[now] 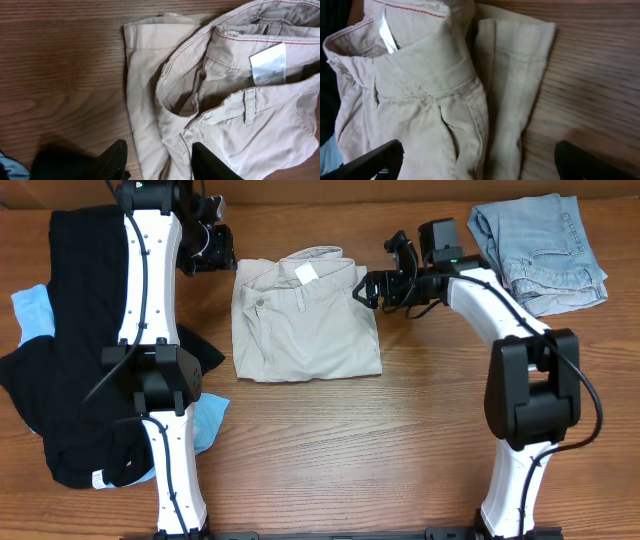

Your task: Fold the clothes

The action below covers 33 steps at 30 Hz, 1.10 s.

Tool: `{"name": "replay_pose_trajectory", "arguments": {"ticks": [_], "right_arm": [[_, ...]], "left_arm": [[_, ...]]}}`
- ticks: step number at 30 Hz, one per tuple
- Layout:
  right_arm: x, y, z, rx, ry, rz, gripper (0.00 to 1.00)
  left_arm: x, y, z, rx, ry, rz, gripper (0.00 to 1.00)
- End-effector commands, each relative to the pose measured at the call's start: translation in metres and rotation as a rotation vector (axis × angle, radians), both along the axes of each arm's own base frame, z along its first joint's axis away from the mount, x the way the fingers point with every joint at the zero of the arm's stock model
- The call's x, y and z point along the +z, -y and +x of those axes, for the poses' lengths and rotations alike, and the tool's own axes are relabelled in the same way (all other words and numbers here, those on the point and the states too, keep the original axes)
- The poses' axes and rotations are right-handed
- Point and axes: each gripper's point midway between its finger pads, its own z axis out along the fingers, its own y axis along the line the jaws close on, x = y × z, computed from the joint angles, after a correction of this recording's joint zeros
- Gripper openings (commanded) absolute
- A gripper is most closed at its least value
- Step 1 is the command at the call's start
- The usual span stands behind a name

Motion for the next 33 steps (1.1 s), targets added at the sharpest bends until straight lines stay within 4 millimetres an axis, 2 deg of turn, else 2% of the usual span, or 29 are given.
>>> {"name": "replay_pose_trajectory", "arguments": {"ticks": [1, 6, 12, 15, 19, 21, 24, 27, 30, 33], "right_arm": [[-0.009, -0.015, -0.002, 0.033, -0.022, 0.059, 1.0], [-0.034, -0.02, -0.001, 0.013, -0.08, 0.096, 1.0], [-0.044, -0.043, -0.002, -0.014, -0.151, 0.195, 0.94], [-0.037, -0.066, -0.004, -0.034, -0.186, 0.245, 0.89], [-0.025, -0.11, -0.011, -0.013, -0.191, 0.303, 0.83], [-0.021, -0.126, -0.013, -0.012, -0.185, 0.314, 0.74], [-0.016, -0.134, -0.013, -0.01, -0.177, 0.335, 0.24], [-0.011, -0.131, -0.01, 0.0, -0.171, 0.36, 0.16], [0.004, -0.121, -0.005, 0.036, -0.173, 0.437, 0.04], [0.029, -0.107, -0.001, 0.093, -0.174, 0.534, 0.04]], "left_arm": [[0.01, 0.004, 0.001, -0.015, 0.029, 0.004, 0.44], [0.01, 0.004, 0.001, -0.016, 0.029, 0.004, 0.44], [0.01, 0.003, 0.001, -0.016, 0.029, 0.004, 0.44], [0.01, 0.004, 0.001, -0.016, 0.029, 0.004, 0.44], [0.009, 0.004, 0.002, -0.017, 0.029, 0.004, 0.43], [0.009, 0.005, 0.001, -0.017, 0.027, 0.004, 0.43], [0.009, 0.005, 0.0, -0.018, 0.023, 0.004, 0.43], [0.008, 0.004, -0.001, -0.017, 0.018, 0.004, 0.43], [0.008, 0.004, -0.001, -0.018, 0.018, 0.004, 0.43], [0.008, 0.004, 0.0, -0.018, 0.02, 0.004, 0.44]]}}
